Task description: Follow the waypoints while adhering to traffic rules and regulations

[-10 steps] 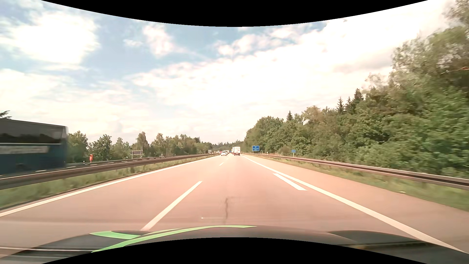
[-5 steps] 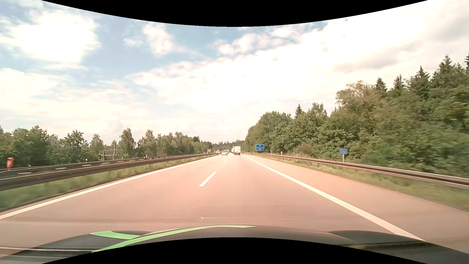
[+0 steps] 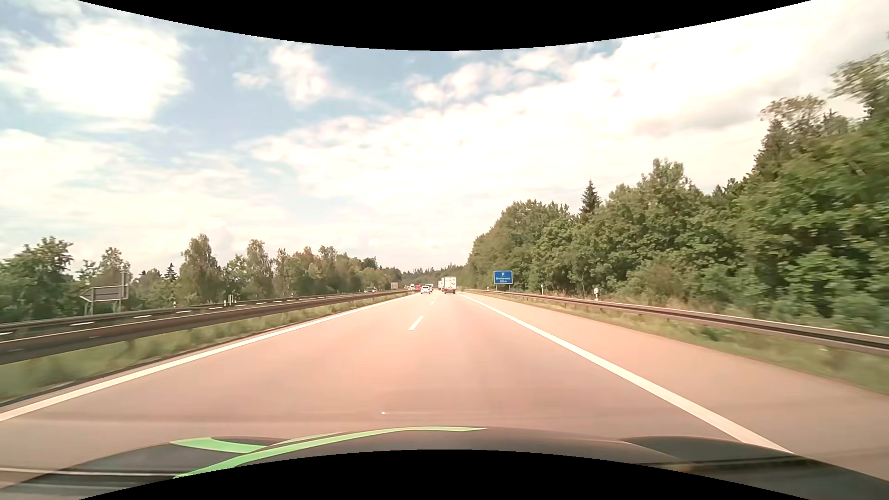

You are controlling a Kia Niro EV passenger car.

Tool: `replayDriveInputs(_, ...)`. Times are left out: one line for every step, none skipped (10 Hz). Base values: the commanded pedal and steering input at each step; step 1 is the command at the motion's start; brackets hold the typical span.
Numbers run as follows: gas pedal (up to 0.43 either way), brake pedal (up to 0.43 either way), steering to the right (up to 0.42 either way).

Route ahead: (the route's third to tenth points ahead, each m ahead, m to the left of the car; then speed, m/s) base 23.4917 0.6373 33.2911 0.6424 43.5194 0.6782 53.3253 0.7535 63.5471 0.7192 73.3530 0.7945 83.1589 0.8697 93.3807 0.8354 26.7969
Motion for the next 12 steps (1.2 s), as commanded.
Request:
replayDriveInputs(0.209,0.0,0.009)
replayDriveInputs(0.209,0.0,0.009)
replayDriveInputs(0.209,0.0,0.007)
replayDriveInputs(0.209,0.0,0.004)
replayDriveInputs(0.209,0.0,0.001)
replayDriveInputs(0.209,0.0,0.001)
replayDriveInputs(0.209,0.0,0.0)
replayDriveInputs(0.209,0.0,0.0)
replayDriveInputs(0.209,0.0,0.0)
replayDriveInputs(0.209,0.0,0.0)
replayDriveInputs(0.209,0.0,0.0)
replayDriveInputs(0.209,0.0,-0.001)
